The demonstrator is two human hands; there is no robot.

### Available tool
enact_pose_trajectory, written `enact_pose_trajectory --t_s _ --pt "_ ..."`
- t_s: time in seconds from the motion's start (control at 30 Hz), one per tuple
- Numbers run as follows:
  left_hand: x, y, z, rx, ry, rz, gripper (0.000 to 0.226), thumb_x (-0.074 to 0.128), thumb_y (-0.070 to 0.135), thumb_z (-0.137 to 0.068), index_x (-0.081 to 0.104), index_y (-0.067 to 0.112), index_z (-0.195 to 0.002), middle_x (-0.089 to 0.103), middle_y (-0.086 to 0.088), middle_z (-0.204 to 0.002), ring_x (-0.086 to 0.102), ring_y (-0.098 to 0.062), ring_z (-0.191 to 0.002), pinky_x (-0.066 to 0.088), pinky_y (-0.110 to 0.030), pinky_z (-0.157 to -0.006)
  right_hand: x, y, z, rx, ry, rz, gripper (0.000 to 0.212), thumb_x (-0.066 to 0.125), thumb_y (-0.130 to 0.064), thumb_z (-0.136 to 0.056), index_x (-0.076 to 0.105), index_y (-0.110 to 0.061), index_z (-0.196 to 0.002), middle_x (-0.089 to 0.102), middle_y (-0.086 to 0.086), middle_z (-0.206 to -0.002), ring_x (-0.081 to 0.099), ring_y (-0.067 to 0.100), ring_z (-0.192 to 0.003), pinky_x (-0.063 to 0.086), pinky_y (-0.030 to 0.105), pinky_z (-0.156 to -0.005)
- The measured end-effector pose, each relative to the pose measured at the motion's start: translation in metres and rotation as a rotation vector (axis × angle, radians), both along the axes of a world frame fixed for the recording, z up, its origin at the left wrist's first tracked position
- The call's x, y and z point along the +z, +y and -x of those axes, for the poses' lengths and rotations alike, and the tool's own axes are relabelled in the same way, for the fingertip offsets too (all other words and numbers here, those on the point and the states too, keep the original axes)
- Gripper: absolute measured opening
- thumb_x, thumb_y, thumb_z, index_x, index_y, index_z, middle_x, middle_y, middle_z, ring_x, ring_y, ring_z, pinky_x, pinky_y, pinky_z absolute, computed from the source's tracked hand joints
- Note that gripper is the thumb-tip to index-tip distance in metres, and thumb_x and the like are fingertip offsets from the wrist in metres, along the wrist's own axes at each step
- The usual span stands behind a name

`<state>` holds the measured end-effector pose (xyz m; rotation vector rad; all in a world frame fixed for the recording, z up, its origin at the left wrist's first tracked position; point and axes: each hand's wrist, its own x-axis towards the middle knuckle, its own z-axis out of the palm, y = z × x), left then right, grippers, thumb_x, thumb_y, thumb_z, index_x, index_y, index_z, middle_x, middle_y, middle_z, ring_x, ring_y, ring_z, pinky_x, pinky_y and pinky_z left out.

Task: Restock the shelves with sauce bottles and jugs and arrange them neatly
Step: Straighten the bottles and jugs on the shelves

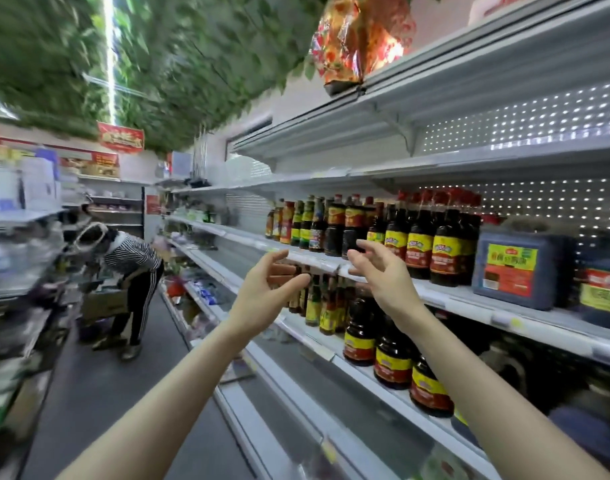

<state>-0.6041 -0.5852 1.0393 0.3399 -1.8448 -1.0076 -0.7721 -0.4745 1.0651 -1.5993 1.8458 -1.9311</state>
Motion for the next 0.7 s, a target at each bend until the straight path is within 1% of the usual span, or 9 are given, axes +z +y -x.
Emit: enact_pose_trajectory --t_s 0.1,0.2,0.27,0.33,0.43,0.47,0.57,0.63,0.7 --pt "-0.003 -0.041 0.000 0.016 -0.003 -0.002 0.058 0.069 0.031 -0.086 0.044 0.020 -0.137 0.064 -0.001 -0.116 0.063 -0.009 -0.103 0.052 -0.017 -0.076 -0.002 -0.045 0.002 0.010 -0.010 -0.003 0.044 0.057 -0.039 -0.094 0.050 -0.020 -0.134 0.061 0.002 -0.121 0.062 0.019 -0.108 0.054 0.037 -0.090" --pt "-0.009 -0.088 0.010 0.013 -0.010 -0.003 0.058 0.068 0.031 -0.086 0.044 0.021 -0.137 0.064 0.001 -0.115 0.063 -0.007 -0.102 0.052 -0.017 -0.078 -0.009 -0.093 0.013 0.004 -0.012 -0.003 0.043 0.057 -0.041 -0.094 0.051 -0.022 -0.132 0.062 0.001 -0.119 0.062 0.018 -0.107 0.053 0.042 -0.094" --pt "-0.014 -0.121 0.020 0.014 -0.018 0.001 0.056 0.068 0.032 -0.086 0.045 0.021 -0.136 0.064 0.003 -0.114 0.063 -0.005 -0.101 0.051 -0.017 -0.077 -0.016 -0.127 0.023 -0.007 -0.002 -0.004 0.042 0.057 -0.041 -0.094 0.051 -0.024 -0.131 0.062 0.001 -0.120 0.062 0.017 -0.107 0.053 0.040 -0.093" --pt "-0.021 -0.157 0.038 -0.011 -0.041 0.010 0.055 0.067 0.032 -0.087 0.045 0.021 -0.136 0.063 0.004 -0.114 0.063 -0.005 -0.100 0.052 -0.017 -0.077 -0.023 -0.163 0.040 -0.019 0.001 0.013 0.041 0.057 -0.040 -0.094 0.051 -0.024 -0.131 0.062 0.001 -0.121 0.063 0.016 -0.106 0.054 0.036 -0.090" --pt "-0.022 -0.205 0.068 -0.052 -0.065 0.004 0.058 0.068 0.030 -0.087 0.045 0.017 -0.138 0.063 0.000 -0.115 0.064 -0.010 -0.101 0.054 -0.021 -0.081 -0.024 -0.212 0.065 -0.051 -0.025 0.023 0.044 0.057 -0.040 -0.094 0.050 -0.022 -0.134 0.062 0.001 -0.119 0.064 0.014 -0.103 0.054 0.036 -0.090" --pt "-0.018 -0.227 0.080 -0.061 -0.068 0.013 0.058 0.068 0.030 -0.087 0.045 0.017 -0.138 0.063 -0.001 -0.115 0.065 -0.011 -0.100 0.055 -0.021 -0.080 -0.021 -0.233 0.076 -0.061 -0.037 0.033 0.046 0.056 -0.040 -0.094 0.050 -0.021 -0.135 0.062 0.000 -0.119 0.064 0.013 -0.102 0.054 0.037 -0.091" --pt "-0.009 -0.270 0.107 -0.097 -0.066 -0.002 0.053 0.067 0.028 -0.088 0.046 0.018 -0.135 0.064 0.001 -0.112 0.065 -0.004 -0.094 0.053 -0.017 -0.073 -0.013 -0.268 0.100 -0.102 -0.055 0.034 0.048 0.056 -0.039 -0.095 0.048 -0.019 -0.138 0.062 0.000 -0.118 0.064 0.014 -0.103 0.053 0.039 -0.093" --pt "-0.008 -0.295 0.129 -0.131 -0.070 -0.015 0.054 0.067 0.031 -0.088 0.045 0.021 -0.136 0.063 0.002 -0.113 0.064 -0.005 -0.097 0.052 -0.018 -0.075 -0.010 -0.285 0.118 -0.130 -0.062 0.027 0.049 0.056 -0.039 -0.095 0.047 -0.018 -0.138 0.064 -0.002 -0.114 0.063 0.015 -0.104 0.053 0.039 -0.092" --pt "-0.011 -0.310 0.147 -0.160 -0.072 -0.025 0.054 0.067 0.035 -0.087 0.045 0.023 -0.135 0.063 0.003 -0.115 0.062 -0.006 -0.102 0.052 -0.020 -0.081 -0.013 -0.294 0.131 -0.149 -0.071 0.022 0.047 0.056 -0.037 -0.095 0.048 -0.018 -0.137 0.065 -0.006 -0.105 0.063 0.015 -0.103 0.054 0.035 -0.089"
